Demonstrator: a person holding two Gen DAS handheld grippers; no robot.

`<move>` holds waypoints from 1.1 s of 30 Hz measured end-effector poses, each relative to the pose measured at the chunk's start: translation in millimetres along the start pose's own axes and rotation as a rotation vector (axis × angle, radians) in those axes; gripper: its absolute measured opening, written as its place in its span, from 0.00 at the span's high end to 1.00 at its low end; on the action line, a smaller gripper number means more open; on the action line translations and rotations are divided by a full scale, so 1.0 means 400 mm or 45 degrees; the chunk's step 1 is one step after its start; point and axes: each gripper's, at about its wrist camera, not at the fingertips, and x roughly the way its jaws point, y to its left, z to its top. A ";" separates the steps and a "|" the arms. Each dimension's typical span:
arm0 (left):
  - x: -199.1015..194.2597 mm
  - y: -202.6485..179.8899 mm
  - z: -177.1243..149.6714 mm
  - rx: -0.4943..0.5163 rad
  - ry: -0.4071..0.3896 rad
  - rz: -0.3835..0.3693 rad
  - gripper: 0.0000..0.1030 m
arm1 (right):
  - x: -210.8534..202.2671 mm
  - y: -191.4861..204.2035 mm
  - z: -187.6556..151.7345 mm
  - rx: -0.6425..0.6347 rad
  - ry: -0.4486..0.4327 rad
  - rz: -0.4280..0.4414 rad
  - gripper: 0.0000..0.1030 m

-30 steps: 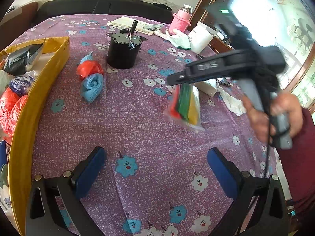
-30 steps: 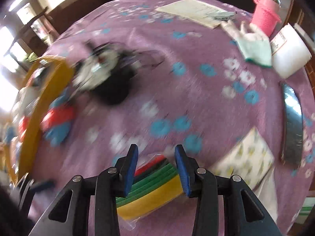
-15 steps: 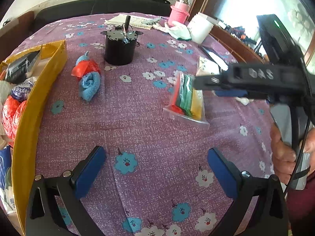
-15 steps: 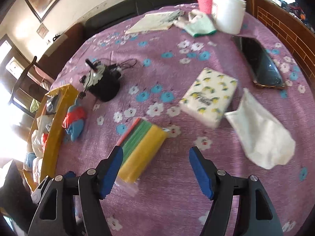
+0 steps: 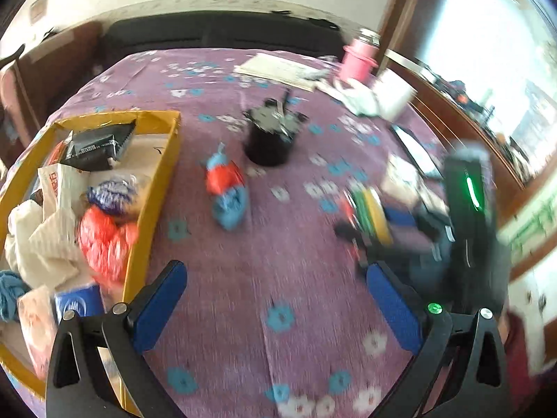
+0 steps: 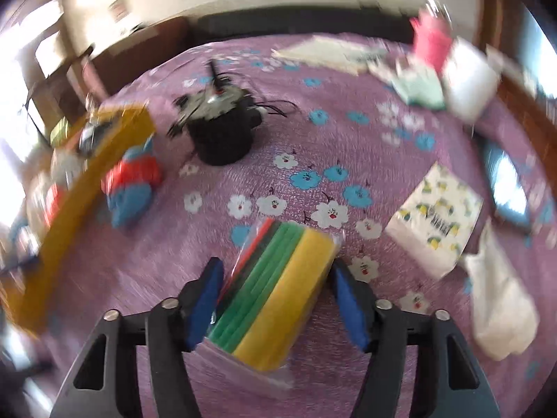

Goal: Organize soft objects
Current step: 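Grasp the blue knitted toy with red bag using the left gripper, then carry the knitted toy into the yellow box with the left gripper while the right carries the sponge pack there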

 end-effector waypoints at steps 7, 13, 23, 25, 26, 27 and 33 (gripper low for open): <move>0.157 0.010 0.099 -0.068 0.073 0.178 0.10 | -0.015 -0.022 -0.010 0.020 -0.001 0.041 0.45; 0.221 0.025 0.135 -0.072 0.111 0.308 0.25 | -0.019 -0.029 -0.014 0.034 0.006 0.068 0.45; 0.223 -0.012 0.117 0.022 0.061 0.371 0.73 | -0.020 -0.023 -0.014 0.017 0.012 0.049 0.43; 0.225 -0.030 0.113 0.079 0.063 0.357 0.73 | -0.019 -0.021 -0.014 0.012 0.013 0.047 0.42; 0.233 -0.037 0.115 0.120 0.073 0.366 0.71 | -0.019 -0.019 -0.014 0.006 0.013 0.045 0.41; 0.245 -0.040 0.120 0.142 0.084 0.369 0.69 | -0.018 -0.017 -0.015 0.001 0.012 0.042 0.40; 0.260 -0.011 0.140 0.061 0.089 0.299 0.64 | -0.016 -0.014 -0.015 -0.011 0.010 0.064 0.32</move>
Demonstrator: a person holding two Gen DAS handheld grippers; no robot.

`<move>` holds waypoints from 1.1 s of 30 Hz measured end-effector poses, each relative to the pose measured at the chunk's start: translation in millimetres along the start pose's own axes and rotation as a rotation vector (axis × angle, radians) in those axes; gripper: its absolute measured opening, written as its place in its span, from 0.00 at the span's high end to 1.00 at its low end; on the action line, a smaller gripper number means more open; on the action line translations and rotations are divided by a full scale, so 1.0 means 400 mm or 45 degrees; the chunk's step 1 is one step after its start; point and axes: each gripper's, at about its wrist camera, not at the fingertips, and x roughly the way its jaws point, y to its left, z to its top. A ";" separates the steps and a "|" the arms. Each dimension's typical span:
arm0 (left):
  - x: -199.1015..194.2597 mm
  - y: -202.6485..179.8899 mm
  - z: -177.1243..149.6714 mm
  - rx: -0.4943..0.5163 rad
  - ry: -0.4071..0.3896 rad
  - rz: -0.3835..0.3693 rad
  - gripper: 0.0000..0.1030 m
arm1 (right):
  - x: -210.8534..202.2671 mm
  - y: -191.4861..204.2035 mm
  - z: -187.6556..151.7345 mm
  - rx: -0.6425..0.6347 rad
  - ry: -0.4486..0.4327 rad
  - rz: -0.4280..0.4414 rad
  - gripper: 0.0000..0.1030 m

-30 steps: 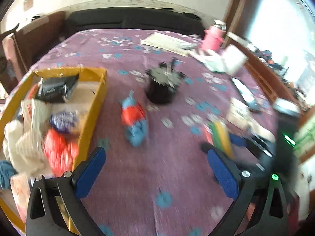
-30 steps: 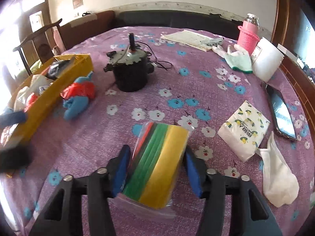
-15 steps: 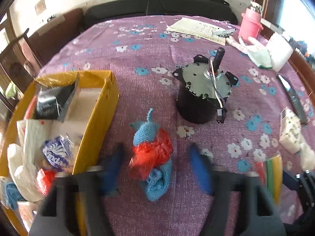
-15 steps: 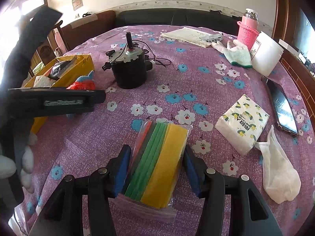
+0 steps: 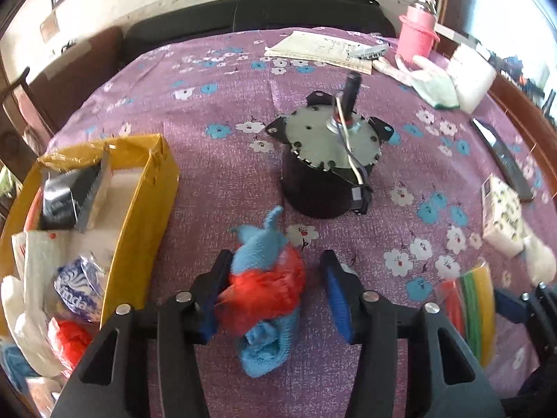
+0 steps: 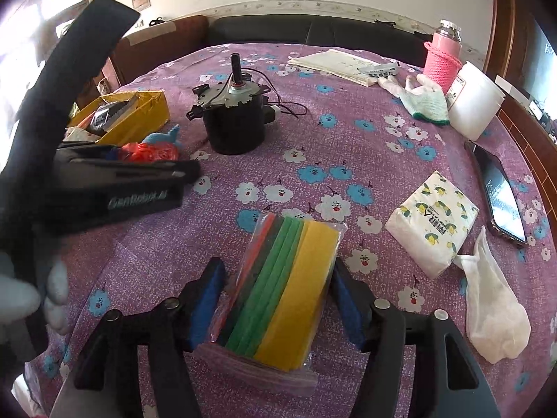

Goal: Organize soft objects
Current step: 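Carry the knitted toy into the yellow box with the left gripper while the right carries the sponge pack there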

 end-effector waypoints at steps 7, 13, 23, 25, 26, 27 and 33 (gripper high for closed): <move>-0.134 0.073 -0.059 -0.111 -0.039 -0.188 0.74 | 0.002 0.002 0.001 -0.001 -0.001 0.035 0.24; -0.295 0.209 -0.159 -0.244 -0.153 -0.280 0.74 | -0.002 -0.008 0.000 0.036 -0.010 0.046 0.24; -0.379 0.483 -0.309 -0.451 -0.219 -0.244 0.73 | -0.033 -0.002 -0.030 0.115 0.089 -0.149 0.24; -0.383 0.527 -0.325 -0.483 -0.222 -0.249 0.73 | -0.026 0.006 -0.012 0.111 0.119 -0.191 0.24; -0.387 0.543 -0.331 -0.496 -0.226 -0.250 0.73 | -0.021 0.013 0.000 0.094 0.133 -0.215 0.24; -0.392 0.561 -0.337 -0.508 -0.231 -0.247 0.73 | -0.017 0.023 0.007 0.076 0.145 -0.233 0.25; -0.429 0.666 -0.361 -0.543 -0.253 -0.213 0.73 | -0.021 0.078 0.025 0.015 0.216 -0.272 0.62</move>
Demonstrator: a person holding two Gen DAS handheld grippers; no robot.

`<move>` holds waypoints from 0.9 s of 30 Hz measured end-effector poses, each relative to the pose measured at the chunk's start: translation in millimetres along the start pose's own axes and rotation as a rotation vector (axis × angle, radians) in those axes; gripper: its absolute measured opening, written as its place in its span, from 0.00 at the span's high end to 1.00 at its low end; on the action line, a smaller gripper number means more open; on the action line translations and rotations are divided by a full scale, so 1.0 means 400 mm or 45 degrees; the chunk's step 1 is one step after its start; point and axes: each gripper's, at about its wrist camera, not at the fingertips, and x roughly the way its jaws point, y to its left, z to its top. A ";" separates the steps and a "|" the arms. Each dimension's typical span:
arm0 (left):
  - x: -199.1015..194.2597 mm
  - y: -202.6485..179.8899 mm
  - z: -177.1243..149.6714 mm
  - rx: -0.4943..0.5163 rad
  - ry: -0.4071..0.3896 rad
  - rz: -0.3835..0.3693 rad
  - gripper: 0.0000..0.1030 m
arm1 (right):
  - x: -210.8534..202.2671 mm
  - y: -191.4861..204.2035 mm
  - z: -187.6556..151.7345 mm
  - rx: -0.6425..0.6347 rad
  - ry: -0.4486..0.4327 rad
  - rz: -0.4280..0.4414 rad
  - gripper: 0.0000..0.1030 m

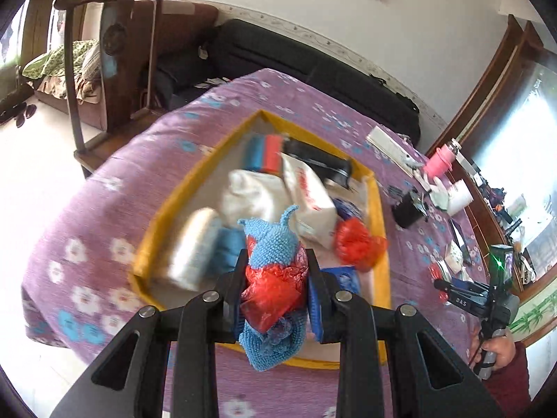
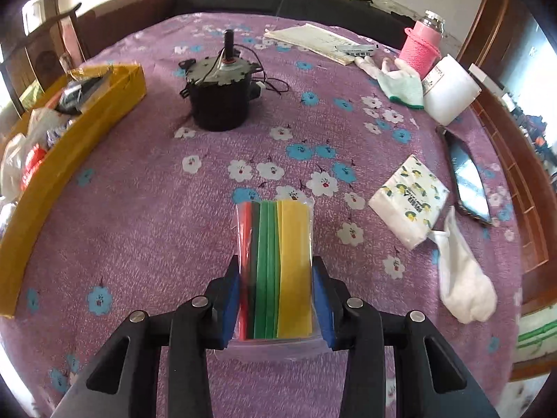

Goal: Organize soft objects
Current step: 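Carry the knitted toy into the yellow box with the left gripper while the right carries the sponge pack there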

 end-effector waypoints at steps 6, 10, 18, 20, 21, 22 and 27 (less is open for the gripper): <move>0.014 0.036 0.076 0.052 0.009 0.025 0.73 | -0.116 0.053 0.029 0.007 -0.094 0.132 0.62; 0.069 0.031 0.119 0.094 0.039 0.047 0.73 | -0.186 0.139 0.072 -0.045 -0.170 0.271 0.62; 0.228 0.049 0.229 0.038 0.156 0.037 0.73 | -0.173 0.317 0.161 -0.134 -0.156 0.410 0.62; 0.268 0.057 0.252 0.010 0.175 0.050 0.71 | -0.158 0.355 0.189 -0.141 -0.138 0.421 0.62; 0.291 0.062 0.264 -0.005 0.186 0.062 0.70 | -0.143 0.370 0.209 -0.143 -0.129 0.418 0.62; 0.309 0.064 0.272 -0.011 0.195 0.067 0.65 | -0.133 0.380 0.223 -0.145 -0.124 0.413 0.62; 0.312 0.046 0.276 0.016 0.166 0.033 0.43 | -0.072 0.420 0.308 -0.146 -0.095 0.340 0.62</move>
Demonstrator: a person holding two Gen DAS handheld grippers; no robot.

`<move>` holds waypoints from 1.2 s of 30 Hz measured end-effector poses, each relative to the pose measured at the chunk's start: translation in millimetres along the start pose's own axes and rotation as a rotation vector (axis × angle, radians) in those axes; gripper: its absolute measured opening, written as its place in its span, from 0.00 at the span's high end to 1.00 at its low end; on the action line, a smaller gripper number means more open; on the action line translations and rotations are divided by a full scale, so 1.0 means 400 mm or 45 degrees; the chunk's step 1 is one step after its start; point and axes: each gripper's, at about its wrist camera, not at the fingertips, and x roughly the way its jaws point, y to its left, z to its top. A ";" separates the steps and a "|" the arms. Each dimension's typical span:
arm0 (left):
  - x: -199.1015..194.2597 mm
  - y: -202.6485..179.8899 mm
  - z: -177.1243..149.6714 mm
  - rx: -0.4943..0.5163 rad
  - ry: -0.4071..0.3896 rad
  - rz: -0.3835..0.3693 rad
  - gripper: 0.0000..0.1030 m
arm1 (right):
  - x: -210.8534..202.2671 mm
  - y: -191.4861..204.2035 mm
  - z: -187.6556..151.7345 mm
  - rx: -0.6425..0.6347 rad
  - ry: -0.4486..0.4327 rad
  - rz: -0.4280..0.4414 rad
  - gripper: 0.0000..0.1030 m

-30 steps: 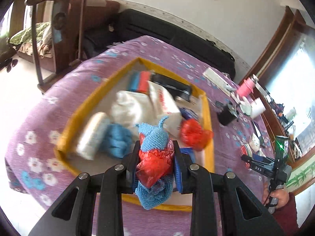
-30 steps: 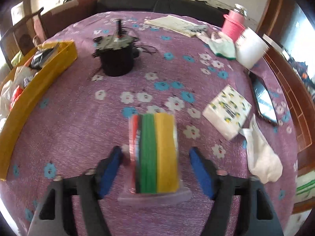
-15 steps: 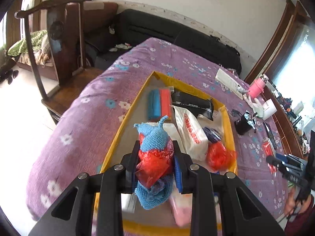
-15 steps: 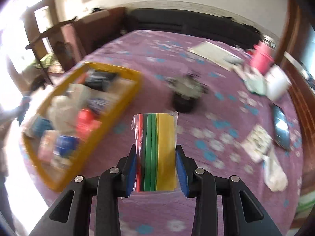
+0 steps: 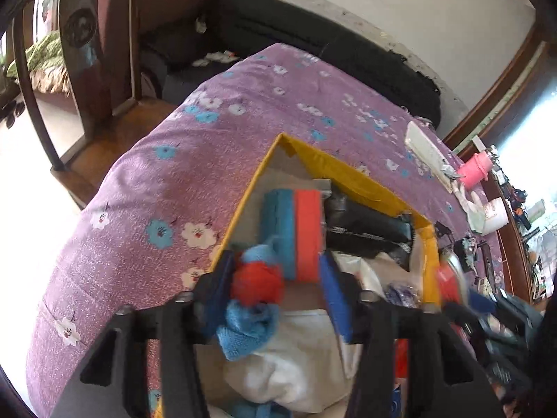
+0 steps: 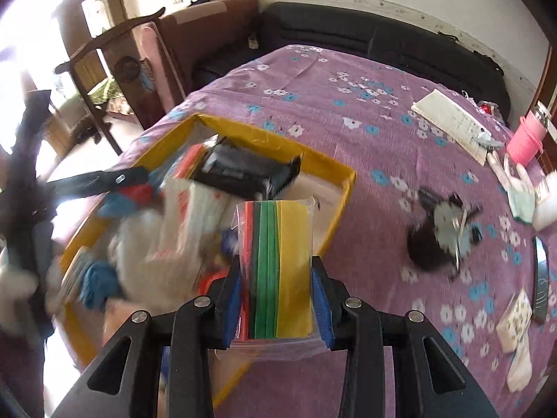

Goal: Organize soft objects
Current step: 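Carry the knitted toy into the yellow box with the left gripper while the right carries the sponge pack there, then open both grippers and move them back from the box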

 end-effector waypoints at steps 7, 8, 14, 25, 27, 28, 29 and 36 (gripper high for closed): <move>-0.049 -0.047 -0.062 0.076 -0.202 0.060 0.09 | 0.103 -0.035 0.091 0.148 0.027 -0.042 0.57; -0.043 -0.053 -0.064 0.096 -0.194 0.085 0.09 | 0.110 -0.039 0.097 0.165 0.035 -0.019 0.55; 0.001 -0.058 -0.082 0.099 -0.066 0.272 0.07 | 0.043 -0.058 0.070 0.188 -0.047 0.002 0.35; -0.092 -0.039 -0.120 -0.006 -0.199 0.187 0.06 | -0.101 -0.150 -0.099 0.207 -0.101 0.042 0.34; -0.136 -0.071 -0.135 0.013 -0.254 0.179 0.06 | -0.129 -0.169 -0.131 0.218 -0.127 0.033 0.33; -0.150 -0.091 -0.141 0.028 -0.271 0.188 0.06 | -0.147 -0.179 -0.153 0.224 -0.146 0.018 0.33; -0.166 -0.115 -0.152 0.048 -0.286 0.205 0.06 | -0.161 -0.188 -0.169 0.230 -0.162 0.004 0.33; -0.246 -0.281 -0.251 0.202 -0.361 0.301 0.02 | -0.230 -0.257 -0.281 0.290 -0.237 -0.055 0.31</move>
